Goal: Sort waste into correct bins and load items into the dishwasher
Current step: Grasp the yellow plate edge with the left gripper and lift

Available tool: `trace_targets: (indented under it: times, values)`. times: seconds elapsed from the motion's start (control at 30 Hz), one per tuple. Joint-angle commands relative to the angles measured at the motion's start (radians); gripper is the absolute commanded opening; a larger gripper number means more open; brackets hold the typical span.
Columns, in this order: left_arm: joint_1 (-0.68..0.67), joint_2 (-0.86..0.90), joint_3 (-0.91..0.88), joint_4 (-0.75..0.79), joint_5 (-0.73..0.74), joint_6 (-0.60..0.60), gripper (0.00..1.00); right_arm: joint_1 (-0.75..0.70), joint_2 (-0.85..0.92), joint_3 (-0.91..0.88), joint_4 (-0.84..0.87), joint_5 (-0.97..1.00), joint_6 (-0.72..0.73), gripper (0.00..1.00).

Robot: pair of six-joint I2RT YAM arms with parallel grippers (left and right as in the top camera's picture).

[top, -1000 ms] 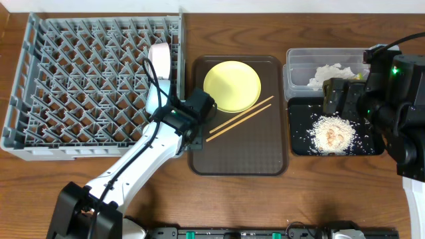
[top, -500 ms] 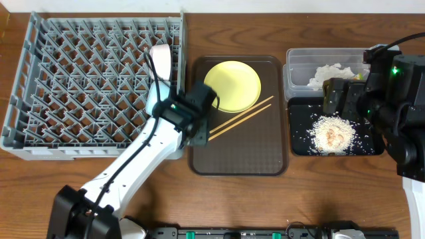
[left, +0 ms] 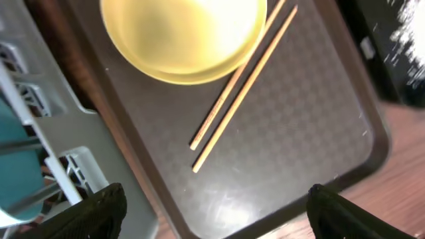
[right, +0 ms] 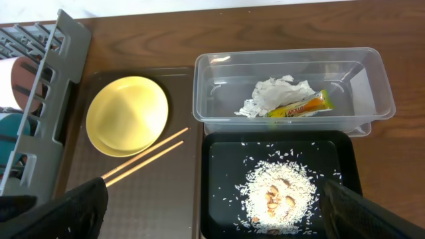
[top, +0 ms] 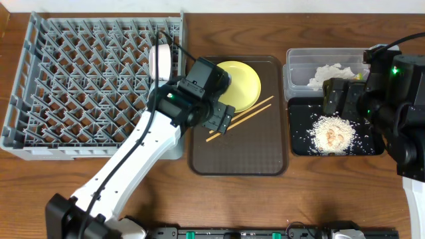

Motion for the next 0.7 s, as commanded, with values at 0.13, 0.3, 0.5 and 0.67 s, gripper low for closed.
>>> trace_targets:
  times: [0.13, 0.3, 0.5, 0.67]
  values:
    - [-0.011, 0.227, 0.010, 0.001, 0.019, 0.157, 0.86, -0.009, 0.001, 0.003, -0.001, 0.007, 0.003, 0.99]
    - [-0.011, 0.275, 0.010, 0.016, 0.020, 0.156, 0.86, -0.009, 0.001, 0.003, -0.001, 0.007, 0.004, 0.99]
    - [-0.017, 0.276, 0.010, 0.087, 0.020, 0.160, 0.85, -0.009, 0.001, 0.003, -0.001, 0.007, 0.003, 0.99]
    - [-0.031, 0.298, 0.009, 0.123, 0.020, 0.253, 0.83, -0.009, 0.001, 0.003, -0.001, 0.007, 0.003, 0.99]
